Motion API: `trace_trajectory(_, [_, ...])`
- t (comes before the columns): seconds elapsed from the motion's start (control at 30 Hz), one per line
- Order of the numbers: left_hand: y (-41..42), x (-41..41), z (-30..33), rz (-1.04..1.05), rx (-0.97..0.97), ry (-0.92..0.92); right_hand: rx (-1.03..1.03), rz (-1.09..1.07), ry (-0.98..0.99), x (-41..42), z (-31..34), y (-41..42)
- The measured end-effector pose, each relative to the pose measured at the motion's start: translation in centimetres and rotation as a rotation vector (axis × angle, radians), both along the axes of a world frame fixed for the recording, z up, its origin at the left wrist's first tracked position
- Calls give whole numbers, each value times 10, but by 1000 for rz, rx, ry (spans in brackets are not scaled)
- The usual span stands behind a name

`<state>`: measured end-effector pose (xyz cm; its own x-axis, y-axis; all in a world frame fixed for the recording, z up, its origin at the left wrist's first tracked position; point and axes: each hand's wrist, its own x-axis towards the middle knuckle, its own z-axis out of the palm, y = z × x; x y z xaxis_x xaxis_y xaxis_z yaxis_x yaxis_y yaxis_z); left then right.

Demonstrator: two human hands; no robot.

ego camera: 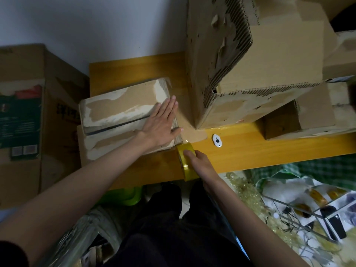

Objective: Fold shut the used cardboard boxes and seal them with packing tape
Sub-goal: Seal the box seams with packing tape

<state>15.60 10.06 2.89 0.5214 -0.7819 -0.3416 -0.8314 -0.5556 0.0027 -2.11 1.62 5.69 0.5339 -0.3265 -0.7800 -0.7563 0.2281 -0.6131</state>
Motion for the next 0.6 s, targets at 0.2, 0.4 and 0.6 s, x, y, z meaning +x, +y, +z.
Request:
trace_trajectory(0.2, [-7, 1, -1, 0, 28, 17, -163, 28, -106, -9, 3, -5])
trace_trajectory(0.4, [-2, 6, 0, -2, 19, 30, -249, 66, -97, -19, -12, -2])
trace_trajectory(0.6, [-7, 9, -1, 3, 6, 51, -135, 49, -151, -18, -46, 0])
